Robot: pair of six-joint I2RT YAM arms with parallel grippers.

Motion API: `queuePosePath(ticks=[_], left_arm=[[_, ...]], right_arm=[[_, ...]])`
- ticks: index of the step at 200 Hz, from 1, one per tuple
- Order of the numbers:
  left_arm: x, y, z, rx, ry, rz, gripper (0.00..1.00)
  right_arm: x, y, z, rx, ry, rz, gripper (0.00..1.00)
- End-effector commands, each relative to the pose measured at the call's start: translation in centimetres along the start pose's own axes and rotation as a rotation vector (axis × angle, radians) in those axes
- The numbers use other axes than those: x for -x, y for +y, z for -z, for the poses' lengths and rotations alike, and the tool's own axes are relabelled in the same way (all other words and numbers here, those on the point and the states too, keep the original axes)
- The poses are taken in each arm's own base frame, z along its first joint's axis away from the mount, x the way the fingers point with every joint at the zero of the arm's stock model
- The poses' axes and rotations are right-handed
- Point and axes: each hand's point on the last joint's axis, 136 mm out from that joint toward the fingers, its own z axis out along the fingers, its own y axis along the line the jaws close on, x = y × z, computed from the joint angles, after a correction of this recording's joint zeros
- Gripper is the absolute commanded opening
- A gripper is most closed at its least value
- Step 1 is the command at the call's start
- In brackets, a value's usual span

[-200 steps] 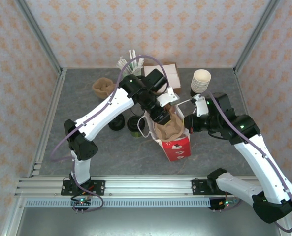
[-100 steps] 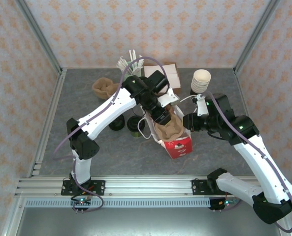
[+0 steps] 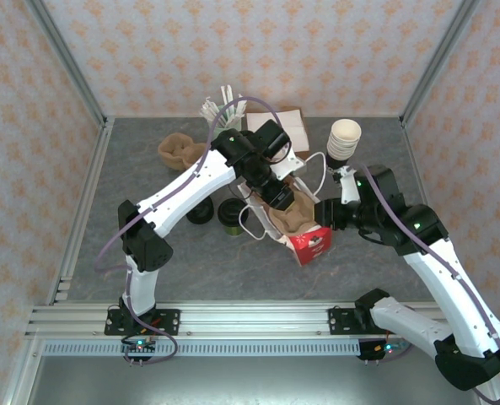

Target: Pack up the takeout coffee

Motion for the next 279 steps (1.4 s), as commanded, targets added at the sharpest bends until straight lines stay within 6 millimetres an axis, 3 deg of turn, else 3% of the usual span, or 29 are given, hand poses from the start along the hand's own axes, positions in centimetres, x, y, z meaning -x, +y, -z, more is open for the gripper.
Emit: queuePosePath(ticks=[1,78,201,222,245,268,279], left_arm=[[1.2,0.4,0.8,0.042,-0.046,0.009,0.33],[1.8,0.9,1.3,0.075,-0.07,0.045,0.33],[2.2,2.0,1.0,0.08,-0.062,0.092,0.32],[2.3,2.0,1.1,0.073,-0.067,0.095,0.32],[2.5,1.5,1.2,0.047,-0.08,0.111,0.32],[2.8,1.2,1.6,0.034,-0.1,0.116,0.32],[2.9,1.2,1.9,0.04,-0.108,0.116,0.32]], right_arm=[[-0.7,-0.7,0.2,-0.035,0.015,0.014,0.39],[-2.9,-2.7,1.2,-0.151,0.104,0.013,0.4],[-5.1,0.4,4.6,0.042,0.108,0.109,0.4],[-4.4,0.0,4.6,0.01,0.083,0.089,0.44],[-2.2,-0.3,4.4,-0.038,0.021,-0.028,0.47],[-0.3,-1.0,4.1,-0.073,-0.074,-0.194,0.29],[0.2,-0.3,3.8,-0.024,-0.097,-0.253,0.29]])
